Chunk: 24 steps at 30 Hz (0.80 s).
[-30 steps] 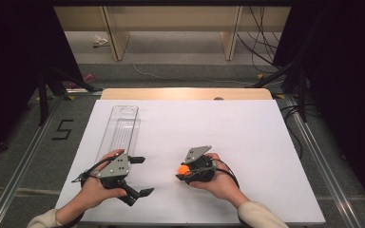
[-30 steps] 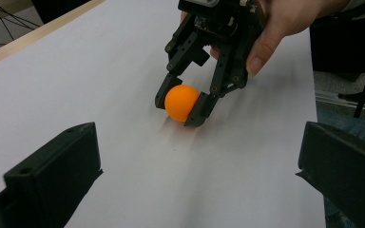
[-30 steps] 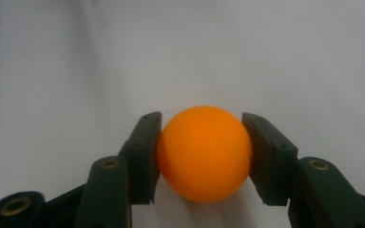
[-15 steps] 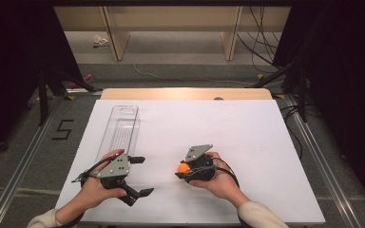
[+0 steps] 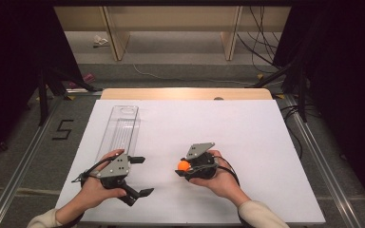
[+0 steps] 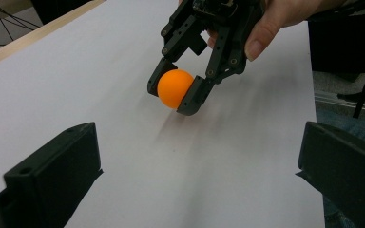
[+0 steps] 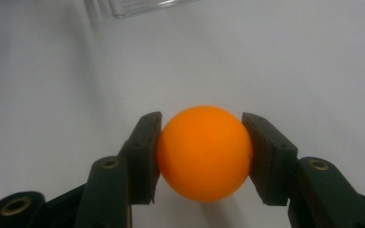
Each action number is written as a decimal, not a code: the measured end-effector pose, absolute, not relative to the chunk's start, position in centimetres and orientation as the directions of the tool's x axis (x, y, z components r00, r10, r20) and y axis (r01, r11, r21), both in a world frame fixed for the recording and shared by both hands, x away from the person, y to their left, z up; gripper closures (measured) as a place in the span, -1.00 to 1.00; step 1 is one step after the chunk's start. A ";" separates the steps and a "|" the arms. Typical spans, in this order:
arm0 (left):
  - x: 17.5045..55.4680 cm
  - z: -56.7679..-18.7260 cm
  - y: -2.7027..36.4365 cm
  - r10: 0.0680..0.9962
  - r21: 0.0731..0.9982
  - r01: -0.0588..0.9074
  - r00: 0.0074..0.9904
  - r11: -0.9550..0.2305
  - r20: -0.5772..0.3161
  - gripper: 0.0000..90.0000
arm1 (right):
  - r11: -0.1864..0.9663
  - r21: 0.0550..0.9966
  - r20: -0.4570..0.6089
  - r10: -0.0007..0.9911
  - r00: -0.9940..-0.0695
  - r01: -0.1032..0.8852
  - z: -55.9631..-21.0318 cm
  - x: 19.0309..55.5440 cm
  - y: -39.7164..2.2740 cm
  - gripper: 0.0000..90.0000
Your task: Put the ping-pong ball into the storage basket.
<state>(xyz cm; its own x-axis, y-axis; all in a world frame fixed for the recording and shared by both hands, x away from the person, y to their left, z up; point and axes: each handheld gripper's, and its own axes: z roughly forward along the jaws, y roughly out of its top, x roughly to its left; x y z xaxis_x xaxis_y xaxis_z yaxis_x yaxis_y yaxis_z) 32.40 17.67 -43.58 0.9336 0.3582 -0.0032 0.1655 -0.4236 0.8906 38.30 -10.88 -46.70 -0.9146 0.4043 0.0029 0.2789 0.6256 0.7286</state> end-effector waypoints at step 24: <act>32.4 -43.6 17.7 0.358 0.891 0.168 0.934 -0.422 -0.007 -1.00 | 0.587 0.760 0.004 0.425 -0.905 0.279 -45.8 38.5 -11.2 0.14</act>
